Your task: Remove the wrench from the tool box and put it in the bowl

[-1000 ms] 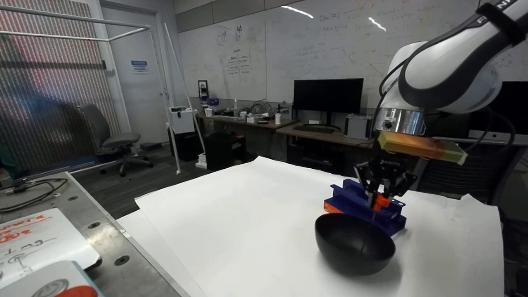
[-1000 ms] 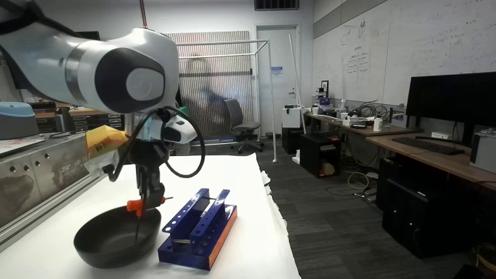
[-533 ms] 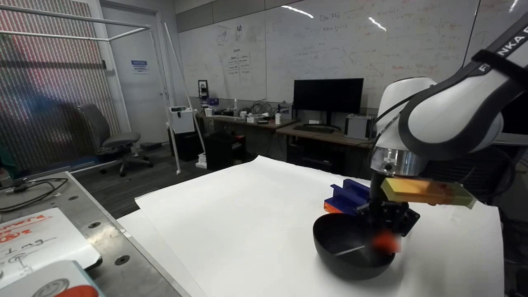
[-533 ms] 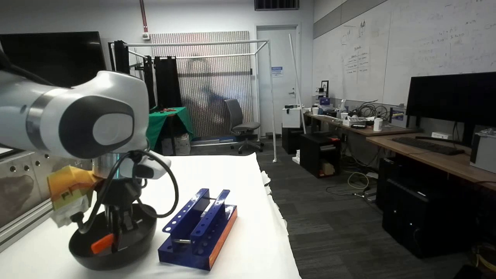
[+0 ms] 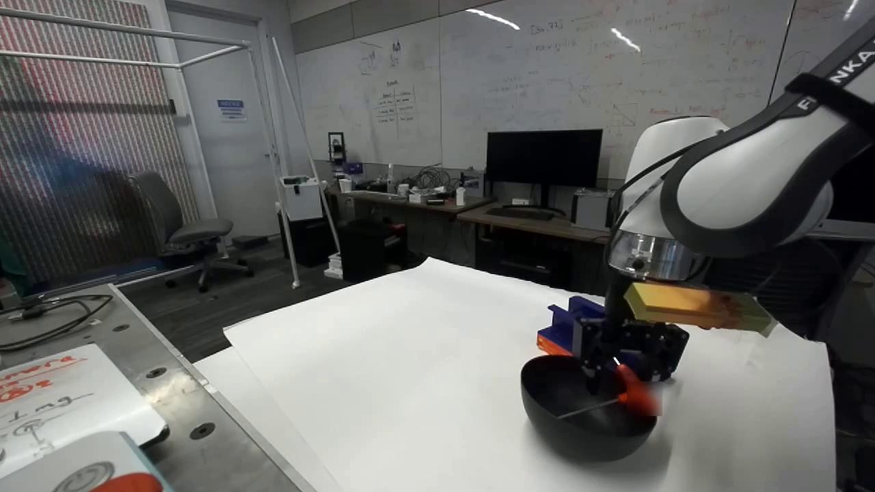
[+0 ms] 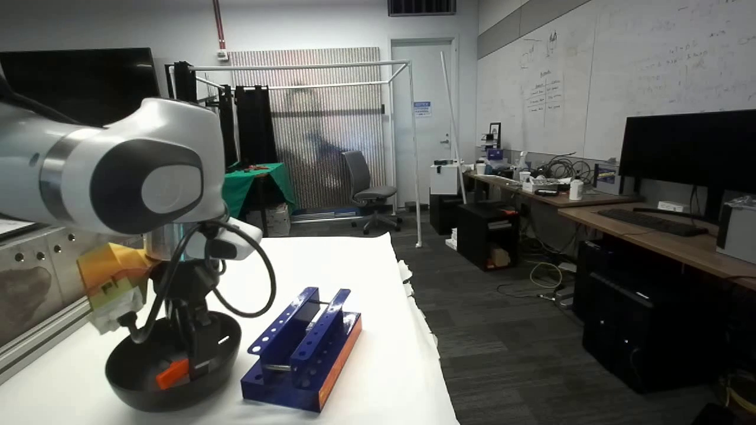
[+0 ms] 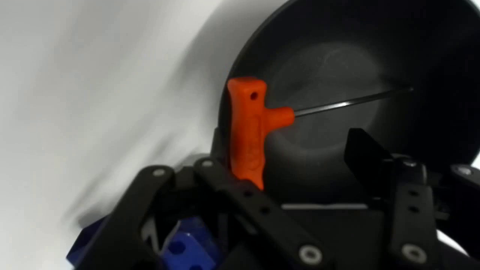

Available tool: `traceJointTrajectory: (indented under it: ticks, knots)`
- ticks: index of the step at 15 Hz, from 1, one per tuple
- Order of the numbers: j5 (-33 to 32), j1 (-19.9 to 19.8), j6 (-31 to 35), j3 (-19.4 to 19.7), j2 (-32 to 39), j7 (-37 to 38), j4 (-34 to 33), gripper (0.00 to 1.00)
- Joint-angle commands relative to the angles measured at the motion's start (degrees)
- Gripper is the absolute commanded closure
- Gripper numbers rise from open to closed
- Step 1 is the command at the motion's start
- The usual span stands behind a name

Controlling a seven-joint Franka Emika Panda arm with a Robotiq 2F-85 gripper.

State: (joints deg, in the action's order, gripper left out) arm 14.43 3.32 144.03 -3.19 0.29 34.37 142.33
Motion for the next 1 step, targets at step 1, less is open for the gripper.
traceJointTrajectory:
  ticks: [1]
  knots:
    - [0.79,-1.29,-11.59,1.30,-9.05,-3.05,-1.70,0.00]
